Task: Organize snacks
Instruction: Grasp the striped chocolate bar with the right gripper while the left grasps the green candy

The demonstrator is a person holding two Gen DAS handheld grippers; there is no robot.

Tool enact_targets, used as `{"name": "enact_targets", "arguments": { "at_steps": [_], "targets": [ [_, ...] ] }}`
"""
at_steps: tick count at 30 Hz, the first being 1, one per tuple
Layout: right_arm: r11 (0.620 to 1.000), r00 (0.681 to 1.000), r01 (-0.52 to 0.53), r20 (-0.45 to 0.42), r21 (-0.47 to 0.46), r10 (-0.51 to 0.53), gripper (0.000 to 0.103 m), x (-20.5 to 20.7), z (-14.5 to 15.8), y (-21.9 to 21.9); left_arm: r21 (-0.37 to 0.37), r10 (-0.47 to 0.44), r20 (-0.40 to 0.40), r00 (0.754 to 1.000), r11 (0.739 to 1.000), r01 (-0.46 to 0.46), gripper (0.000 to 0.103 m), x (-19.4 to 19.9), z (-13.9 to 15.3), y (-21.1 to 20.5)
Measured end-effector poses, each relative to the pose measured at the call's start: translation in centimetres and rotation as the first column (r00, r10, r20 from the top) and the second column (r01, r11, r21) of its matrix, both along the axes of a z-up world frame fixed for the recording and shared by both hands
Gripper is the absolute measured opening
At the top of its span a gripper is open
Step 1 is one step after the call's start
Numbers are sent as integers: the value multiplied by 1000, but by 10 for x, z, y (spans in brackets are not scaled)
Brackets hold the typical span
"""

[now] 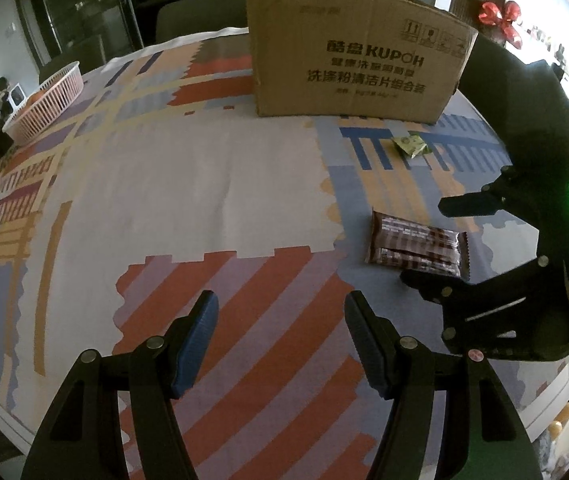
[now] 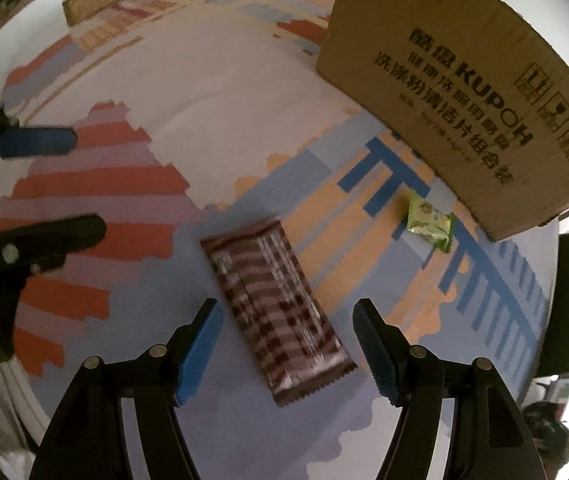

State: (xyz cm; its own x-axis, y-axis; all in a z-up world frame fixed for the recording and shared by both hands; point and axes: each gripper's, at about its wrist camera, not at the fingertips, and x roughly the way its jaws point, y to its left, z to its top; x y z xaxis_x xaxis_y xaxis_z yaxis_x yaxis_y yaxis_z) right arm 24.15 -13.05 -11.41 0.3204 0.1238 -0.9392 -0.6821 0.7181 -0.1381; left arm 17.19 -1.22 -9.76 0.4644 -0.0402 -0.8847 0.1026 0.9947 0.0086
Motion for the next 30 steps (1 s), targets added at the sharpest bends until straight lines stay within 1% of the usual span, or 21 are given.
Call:
{"name": "enact_targets", "arguments": {
  "at_steps": [3,4,5,7,8,11,17,21,26,28,30],
  "targets": [
    [999,1000,24,-6,28,-24,67,3,-1,-2,-9,0,-6,1000,1000,0,65,2,-2,0],
    [998,999,33,-16,44,-33,64,4,-1,-4,-10,0,-6,1000,1000,0,65,3,-2,0],
    [997,998,45,-37,68,-42,57,5,-1,-6,-12,0,-9,1000,1000,0,65,4,-3,0],
    [992,996,68,-65,104,-62,53,5,-1,-10,-21,-2,-13,1000,1000,2,65,6,-4,0],
    [990,996,77,-59,115,-70,49,4,0,-11,-26,-4,-16,1000,1000,4,65,7,-5,0],
    [986,995,93,-48,136,-88,41,-1,0,-14,-32,-8,-14,1000,999,7,65,10,-6,-1],
    [957,982,187,-69,222,-176,39,-2,4,-29,-33,-18,9,1000,999,19,65,13,-1,-5],
    [941,972,234,-32,245,-233,39,-7,14,-39,-46,-43,32,999,998,44,65,16,6,-9],
    [897,941,330,-24,295,-338,39,-7,28,-56,-67,-103,66,992,992,108,65,27,15,-22],
    [876,927,364,-36,315,-373,39,-6,31,-63,-79,-132,81,988,987,138,64,35,19,-28],
    [858,908,402,-21,319,-418,39,-5,35,-71,-86,-167,101,981,981,176,64,43,23,-35]
  ]
}}
